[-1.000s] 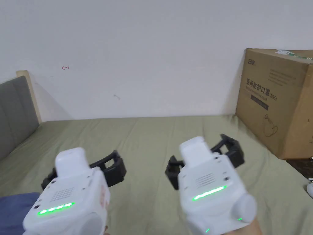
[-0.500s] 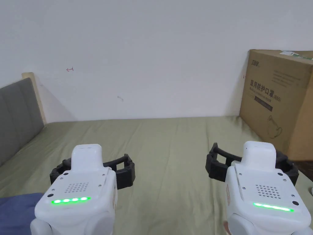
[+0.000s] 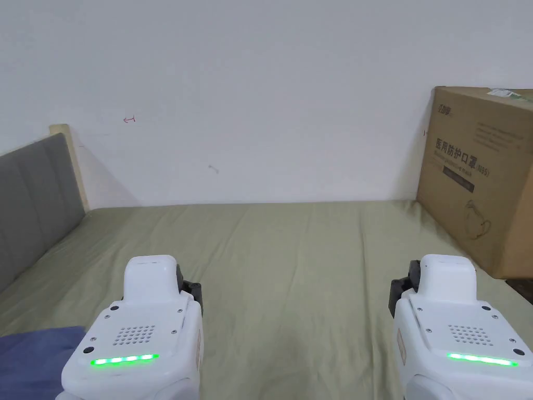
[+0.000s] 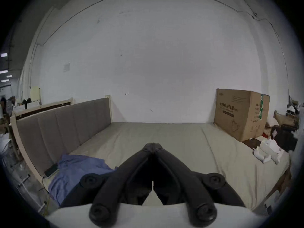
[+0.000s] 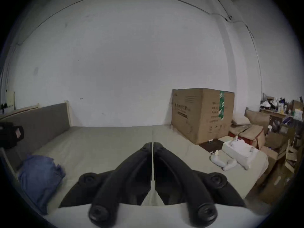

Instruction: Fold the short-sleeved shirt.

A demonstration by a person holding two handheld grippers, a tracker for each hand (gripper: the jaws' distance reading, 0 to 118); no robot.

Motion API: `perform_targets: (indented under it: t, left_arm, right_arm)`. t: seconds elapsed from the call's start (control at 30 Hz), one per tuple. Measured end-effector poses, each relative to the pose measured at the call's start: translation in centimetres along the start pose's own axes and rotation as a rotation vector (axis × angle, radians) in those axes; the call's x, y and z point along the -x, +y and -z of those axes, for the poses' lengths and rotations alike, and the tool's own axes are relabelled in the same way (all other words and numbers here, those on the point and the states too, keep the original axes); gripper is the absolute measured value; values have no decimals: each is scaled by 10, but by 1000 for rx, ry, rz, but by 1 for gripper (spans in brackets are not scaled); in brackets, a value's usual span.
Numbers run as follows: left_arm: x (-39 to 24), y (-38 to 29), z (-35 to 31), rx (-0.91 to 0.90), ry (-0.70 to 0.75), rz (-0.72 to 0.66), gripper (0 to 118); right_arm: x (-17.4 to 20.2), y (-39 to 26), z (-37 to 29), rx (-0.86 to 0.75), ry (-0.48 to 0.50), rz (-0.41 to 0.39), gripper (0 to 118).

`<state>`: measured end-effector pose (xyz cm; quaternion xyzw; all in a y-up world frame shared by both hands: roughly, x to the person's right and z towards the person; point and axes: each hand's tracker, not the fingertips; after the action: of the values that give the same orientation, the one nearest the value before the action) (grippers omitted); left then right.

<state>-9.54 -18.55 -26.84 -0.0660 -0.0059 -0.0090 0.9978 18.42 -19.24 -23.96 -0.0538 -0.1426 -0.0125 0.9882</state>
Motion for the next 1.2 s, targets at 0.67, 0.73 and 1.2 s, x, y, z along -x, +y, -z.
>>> perform_targets:
  t: [0.67, 0.73, 1.2]
  left_arm:
    - [102, 14, -44, 4, 254, -50, 0]
    - [124, 13, -60, 3, 335, -47, 0]
    - [202, -14, -59, 187, 489, -145, 0]
  right_arm:
    - [119, 20, 3, 13, 418, -9, 1]
    - [144, 17, 1, 24, 489, -11, 1]
    - [225, -10, -2, 114, 651, -57, 1]
